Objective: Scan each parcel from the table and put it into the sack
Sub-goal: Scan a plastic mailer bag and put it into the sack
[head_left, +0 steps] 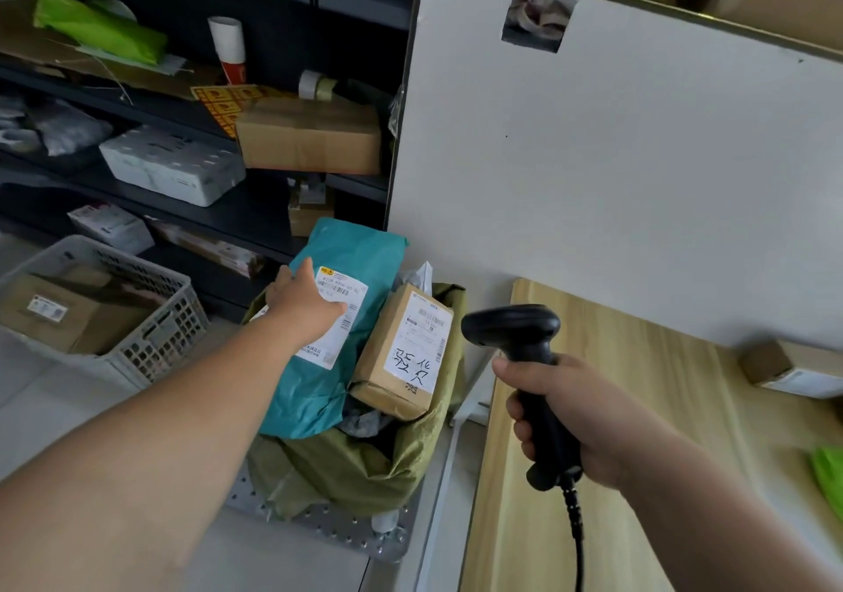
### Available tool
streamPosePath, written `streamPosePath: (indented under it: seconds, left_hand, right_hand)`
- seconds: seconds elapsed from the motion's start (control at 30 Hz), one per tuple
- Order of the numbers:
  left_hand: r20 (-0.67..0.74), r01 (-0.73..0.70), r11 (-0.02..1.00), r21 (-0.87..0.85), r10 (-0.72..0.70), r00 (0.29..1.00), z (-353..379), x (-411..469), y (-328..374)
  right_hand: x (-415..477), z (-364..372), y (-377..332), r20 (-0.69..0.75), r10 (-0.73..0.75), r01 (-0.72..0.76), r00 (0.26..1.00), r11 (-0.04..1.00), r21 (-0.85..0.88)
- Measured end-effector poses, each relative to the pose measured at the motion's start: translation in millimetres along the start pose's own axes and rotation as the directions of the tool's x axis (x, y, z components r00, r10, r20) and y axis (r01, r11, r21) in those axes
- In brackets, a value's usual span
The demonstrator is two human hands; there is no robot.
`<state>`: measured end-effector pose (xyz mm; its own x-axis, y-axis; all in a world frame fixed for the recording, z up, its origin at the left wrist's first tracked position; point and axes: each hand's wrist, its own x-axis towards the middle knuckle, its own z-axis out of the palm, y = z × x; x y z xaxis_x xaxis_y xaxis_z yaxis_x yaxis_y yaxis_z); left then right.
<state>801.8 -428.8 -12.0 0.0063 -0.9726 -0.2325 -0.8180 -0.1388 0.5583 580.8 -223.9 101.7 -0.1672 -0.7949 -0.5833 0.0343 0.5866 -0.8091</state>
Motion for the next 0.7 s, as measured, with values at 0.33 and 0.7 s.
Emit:
streamPosePath:
  seconds: [0.33,0.7]
  left_hand:
    - [0.035,-0.413,0.893,0.182,0.414,0.910,38.3,-83.0,83.5]
    - [0.289,-0.704,0.647,0.293,0.641,0.711,192.1,-265.9,239.3]
  right_hand:
    - [-43.6,-72.0,41.8,-0.100,-0.017,0.028,0.995,0.993,0.113]
    - [-145.8,-267.1,156.6,-0.298,-0.024,0.113,0.954,0.952,0.285]
